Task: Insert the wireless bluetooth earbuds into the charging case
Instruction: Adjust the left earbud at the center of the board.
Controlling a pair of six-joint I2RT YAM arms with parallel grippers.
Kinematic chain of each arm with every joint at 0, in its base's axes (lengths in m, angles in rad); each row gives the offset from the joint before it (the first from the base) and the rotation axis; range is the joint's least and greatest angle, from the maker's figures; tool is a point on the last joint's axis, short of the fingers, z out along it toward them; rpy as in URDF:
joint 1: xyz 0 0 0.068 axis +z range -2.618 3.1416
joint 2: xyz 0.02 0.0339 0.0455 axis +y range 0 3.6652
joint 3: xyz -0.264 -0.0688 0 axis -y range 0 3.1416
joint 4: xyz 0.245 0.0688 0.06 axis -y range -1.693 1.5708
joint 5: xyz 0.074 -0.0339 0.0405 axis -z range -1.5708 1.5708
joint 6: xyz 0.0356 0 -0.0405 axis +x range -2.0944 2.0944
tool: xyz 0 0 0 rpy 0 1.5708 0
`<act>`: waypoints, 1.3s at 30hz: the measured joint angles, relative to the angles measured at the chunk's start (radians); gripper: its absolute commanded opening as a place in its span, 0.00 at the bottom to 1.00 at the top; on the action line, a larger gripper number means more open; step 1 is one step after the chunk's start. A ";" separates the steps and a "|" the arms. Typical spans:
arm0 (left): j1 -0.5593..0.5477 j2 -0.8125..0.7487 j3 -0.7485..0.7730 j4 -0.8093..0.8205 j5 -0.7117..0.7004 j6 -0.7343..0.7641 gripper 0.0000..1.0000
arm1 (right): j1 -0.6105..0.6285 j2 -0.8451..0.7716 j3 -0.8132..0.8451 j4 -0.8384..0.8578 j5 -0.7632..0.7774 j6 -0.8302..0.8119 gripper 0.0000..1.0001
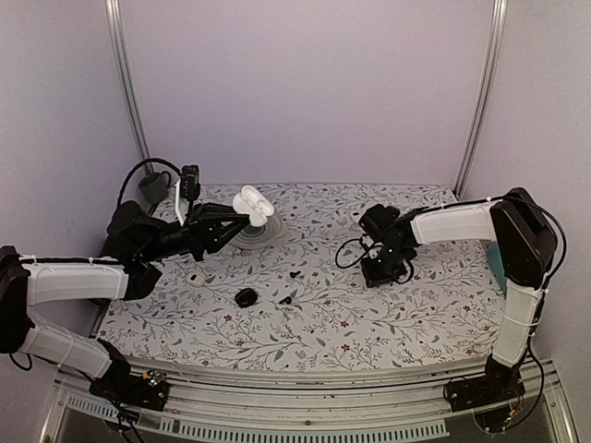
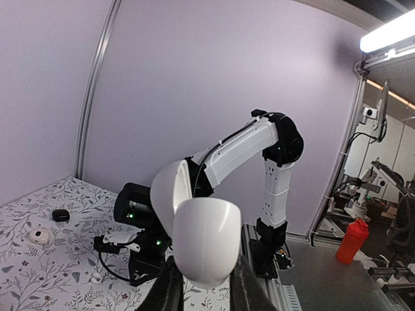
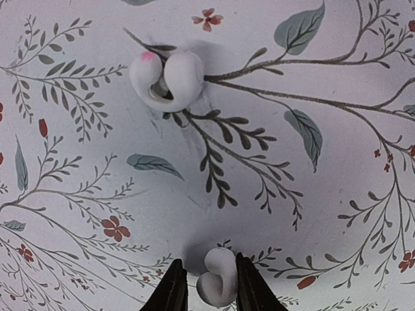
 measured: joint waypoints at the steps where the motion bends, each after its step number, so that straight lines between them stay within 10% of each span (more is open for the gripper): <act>1: 0.000 -0.001 0.000 0.000 0.000 0.000 0.00 | -0.002 0.000 0.000 0.002 -0.004 0.002 0.28; 39: 0.000 -0.004 0.000 -0.006 0.000 0.002 0.00 | -0.021 -0.028 -0.001 0.016 -0.041 0.030 0.03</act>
